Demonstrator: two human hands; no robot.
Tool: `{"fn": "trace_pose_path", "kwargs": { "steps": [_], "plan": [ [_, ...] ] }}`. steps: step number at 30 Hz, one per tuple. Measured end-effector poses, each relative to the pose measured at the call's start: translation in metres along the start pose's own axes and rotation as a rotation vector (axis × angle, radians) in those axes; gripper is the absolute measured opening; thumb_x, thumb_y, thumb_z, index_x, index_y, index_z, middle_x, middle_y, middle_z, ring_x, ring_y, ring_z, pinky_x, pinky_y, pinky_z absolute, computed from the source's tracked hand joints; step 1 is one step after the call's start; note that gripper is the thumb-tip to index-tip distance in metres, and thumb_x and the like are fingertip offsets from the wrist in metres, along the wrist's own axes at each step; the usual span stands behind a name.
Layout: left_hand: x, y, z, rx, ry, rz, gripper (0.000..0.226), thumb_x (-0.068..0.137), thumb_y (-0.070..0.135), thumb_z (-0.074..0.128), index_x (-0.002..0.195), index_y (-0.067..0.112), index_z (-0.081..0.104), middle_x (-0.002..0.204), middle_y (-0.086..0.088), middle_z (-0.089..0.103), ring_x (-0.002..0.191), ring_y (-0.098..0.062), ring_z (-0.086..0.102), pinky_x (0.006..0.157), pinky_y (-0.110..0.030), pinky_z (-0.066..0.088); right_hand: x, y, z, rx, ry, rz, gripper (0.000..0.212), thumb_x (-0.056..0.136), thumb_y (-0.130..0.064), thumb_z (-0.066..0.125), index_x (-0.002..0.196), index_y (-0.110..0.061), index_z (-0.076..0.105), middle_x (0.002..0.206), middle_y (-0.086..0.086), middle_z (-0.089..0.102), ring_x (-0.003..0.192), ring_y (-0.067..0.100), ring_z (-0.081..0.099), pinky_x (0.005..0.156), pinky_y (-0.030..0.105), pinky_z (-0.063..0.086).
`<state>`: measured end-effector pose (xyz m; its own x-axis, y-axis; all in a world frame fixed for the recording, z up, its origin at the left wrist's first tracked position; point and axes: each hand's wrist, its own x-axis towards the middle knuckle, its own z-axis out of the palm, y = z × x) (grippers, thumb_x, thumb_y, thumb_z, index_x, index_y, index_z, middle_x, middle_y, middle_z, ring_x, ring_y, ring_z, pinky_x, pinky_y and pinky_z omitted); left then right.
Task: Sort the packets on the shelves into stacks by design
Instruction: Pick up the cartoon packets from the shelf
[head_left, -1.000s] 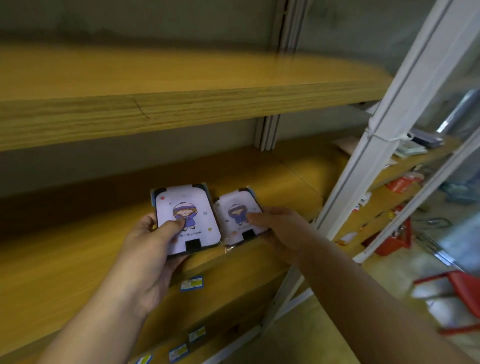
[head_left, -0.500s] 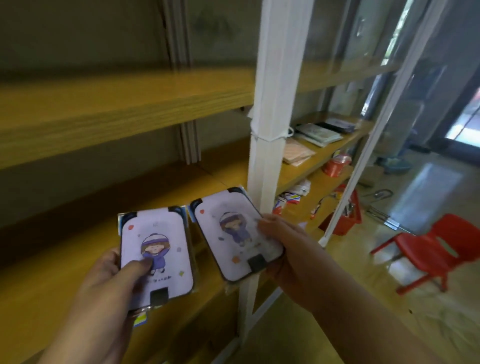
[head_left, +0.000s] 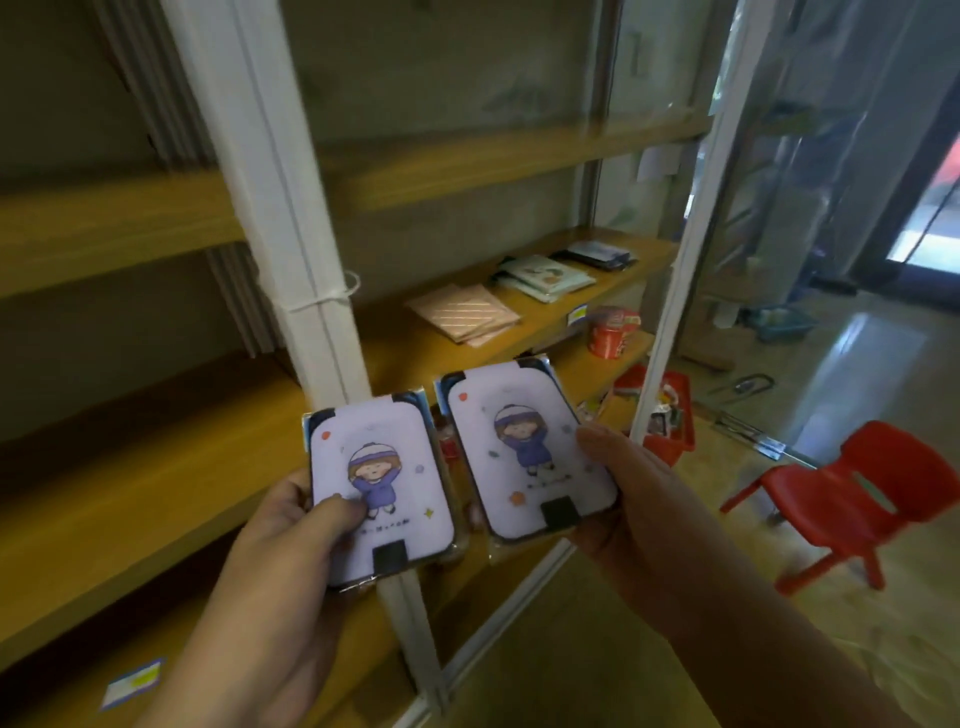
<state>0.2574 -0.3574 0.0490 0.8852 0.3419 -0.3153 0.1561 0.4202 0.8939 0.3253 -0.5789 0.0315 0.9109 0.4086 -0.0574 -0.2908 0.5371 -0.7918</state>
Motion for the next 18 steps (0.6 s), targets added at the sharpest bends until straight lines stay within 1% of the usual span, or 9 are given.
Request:
{"fn": "trace_pose_path", "kwargs": {
  "steps": [2, 3, 5, 7, 9, 11, 13, 16, 18],
  "plan": [
    [-0.002, -0.012, 0.036, -0.016, -0.017, -0.002, 0.032, 0.087, 0.000, 0.061, 0.115, 0.016, 0.064, 0.089, -0.014, 0.080, 0.075, -0.030, 0.078, 0.048, -0.034, 0.060, -0.007, -0.016, -0.030, 0.045, -0.014, 0.017, 0.035, 0.086, -0.024, 0.069, 0.114, -0.003, 0.070, 0.124, 0.027, 0.066, 0.114, 0.042, 0.065, 0.084, 0.049, 0.058],
    [-0.002, -0.017, 0.053, -0.016, -0.025, 0.000, 0.036, 0.084, -0.001, 0.063, 0.116, 0.015, 0.063, 0.090, -0.015, 0.080, 0.076, -0.030, 0.078, 0.049, -0.034, 0.060, -0.010, -0.025, -0.045, 0.064, -0.019, 0.021, 0.034, 0.086, -0.021, 0.069, 0.114, -0.002, 0.070, 0.125, 0.027, 0.065, 0.115, 0.042, 0.064, 0.085, 0.050, 0.058],
    [-0.001, -0.029, 0.083, -0.014, -0.033, -0.004, 0.045, 0.075, 0.002, 0.067, 0.118, 0.016, 0.063, 0.092, -0.015, 0.080, 0.078, -0.031, 0.078, 0.053, -0.037, 0.061, -0.014, -0.041, -0.071, 0.092, -0.008, 0.017, 0.040, 0.085, -0.017, 0.070, 0.120, 0.003, 0.065, 0.126, 0.028, 0.064, 0.116, 0.044, 0.063, 0.087, 0.054, 0.056],
    [0.002, -0.039, 0.108, -0.013, -0.050, -0.013, 0.043, 0.079, 0.002, 0.066, 0.119, 0.017, 0.062, 0.093, -0.015, 0.080, 0.080, -0.031, 0.078, 0.055, -0.037, 0.062, -0.017, -0.058, -0.094, 0.121, 0.027, 0.006, 0.046, 0.085, -0.014, 0.070, 0.125, 0.005, 0.059, 0.125, 0.029, 0.064, 0.115, 0.045, 0.063, 0.086, 0.055, 0.057],
    [0.005, -0.045, 0.130, -0.016, -0.073, -0.038, 0.043, 0.081, 0.002, 0.065, 0.121, 0.016, 0.060, 0.094, -0.016, 0.080, 0.082, -0.032, 0.078, 0.056, -0.038, 0.062, -0.020, -0.072, -0.114, 0.150, 0.034, 0.009, 0.041, 0.084, -0.012, 0.071, 0.121, 0.005, 0.063, 0.122, 0.029, 0.066, 0.111, 0.044, 0.066, 0.080, 0.049, 0.060],
    [0.010, -0.050, 0.152, -0.015, -0.085, -0.062, 0.053, 0.071, 0.003, 0.068, 0.121, 0.016, 0.060, 0.092, -0.016, 0.080, 0.081, -0.033, 0.078, 0.055, -0.039, 0.062, -0.022, -0.086, -0.132, 0.155, 0.036, 0.021, 0.031, 0.084, -0.013, 0.071, 0.111, 0.002, 0.070, 0.120, 0.028, 0.067, 0.109, 0.042, 0.067, 0.077, 0.044, 0.061],
    [0.017, -0.055, 0.172, 0.006, -0.102, -0.066, 0.053, 0.070, 0.003, 0.067, 0.121, 0.017, 0.061, 0.091, -0.015, 0.080, 0.078, -0.032, 0.078, 0.053, -0.038, 0.062, -0.018, -0.096, -0.149, 0.158, 0.056, 0.015, 0.030, 0.087, -0.014, 0.069, 0.113, 0.000, 0.070, 0.124, 0.028, 0.066, 0.113, 0.042, 0.065, 0.082, 0.046, 0.059],
    [0.032, -0.063, 0.199, 0.050, -0.129, -0.067, 0.043, 0.082, 0.001, 0.064, 0.121, 0.019, 0.063, 0.089, -0.013, 0.080, 0.073, -0.029, 0.078, 0.047, -0.035, 0.060, -0.012, -0.105, -0.172, 0.149, 0.102, 0.001, 0.037, 0.089, -0.021, 0.069, 0.122, -0.004, 0.067, 0.130, 0.027, 0.062, 0.121, 0.042, 0.061, 0.094, 0.049, 0.055],
    [0.043, -0.069, 0.215, 0.069, -0.154, -0.069, 0.040, 0.084, 0.001, 0.063, 0.120, 0.019, 0.064, 0.087, -0.013, 0.080, 0.069, -0.028, 0.077, 0.045, -0.032, 0.059, -0.008, -0.110, -0.185, 0.148, 0.136, 0.006, 0.037, 0.090, -0.023, 0.067, 0.122, -0.006, 0.068, 0.131, 0.026, 0.062, 0.122, 0.041, 0.060, 0.095, 0.047, 0.055]
  ]
}}
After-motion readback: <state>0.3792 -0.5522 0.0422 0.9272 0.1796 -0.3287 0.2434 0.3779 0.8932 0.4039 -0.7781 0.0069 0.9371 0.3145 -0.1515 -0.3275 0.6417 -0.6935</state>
